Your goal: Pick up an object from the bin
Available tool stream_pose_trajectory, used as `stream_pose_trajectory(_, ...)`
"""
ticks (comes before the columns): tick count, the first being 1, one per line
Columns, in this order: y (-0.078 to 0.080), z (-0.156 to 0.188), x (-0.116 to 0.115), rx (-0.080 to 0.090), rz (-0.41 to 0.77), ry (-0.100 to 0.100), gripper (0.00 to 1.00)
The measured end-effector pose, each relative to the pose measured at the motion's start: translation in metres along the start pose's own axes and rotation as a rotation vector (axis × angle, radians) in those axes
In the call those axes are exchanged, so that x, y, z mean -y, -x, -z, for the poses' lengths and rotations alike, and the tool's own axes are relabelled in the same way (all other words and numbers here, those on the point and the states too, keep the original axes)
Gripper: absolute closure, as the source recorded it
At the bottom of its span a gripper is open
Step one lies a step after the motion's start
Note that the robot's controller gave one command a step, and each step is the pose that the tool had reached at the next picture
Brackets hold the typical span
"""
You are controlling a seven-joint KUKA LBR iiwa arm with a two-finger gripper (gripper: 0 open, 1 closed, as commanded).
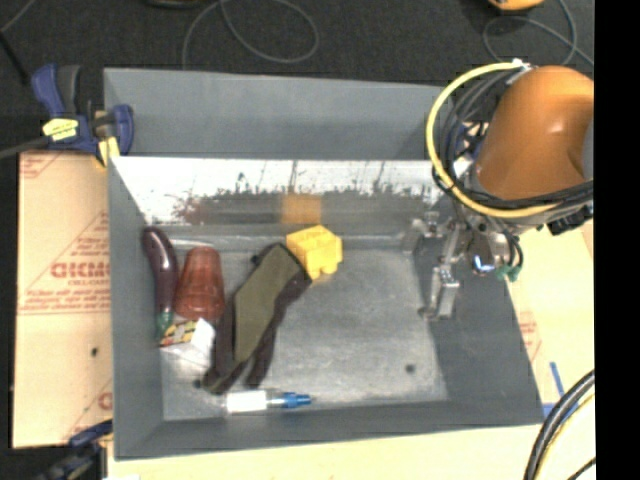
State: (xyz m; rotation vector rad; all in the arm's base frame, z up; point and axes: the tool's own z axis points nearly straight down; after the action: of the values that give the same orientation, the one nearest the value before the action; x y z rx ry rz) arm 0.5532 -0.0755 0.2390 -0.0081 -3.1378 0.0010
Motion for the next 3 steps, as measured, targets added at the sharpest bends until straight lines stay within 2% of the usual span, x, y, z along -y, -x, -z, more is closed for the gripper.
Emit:
stream_pose_trajectory(1, 0.001, 0.005, 0.000, 0.008, 0.002, -0.001, 0.00)
stream_pose_trajectory(2, 0.020, 0.008, -0.009, 0.003, 0.084, -0.002, 0.00)
stream_pose_trajectory(3, 0.042, -0.008, -0.029, 0.015, 0.232, -0.003, 0.00)
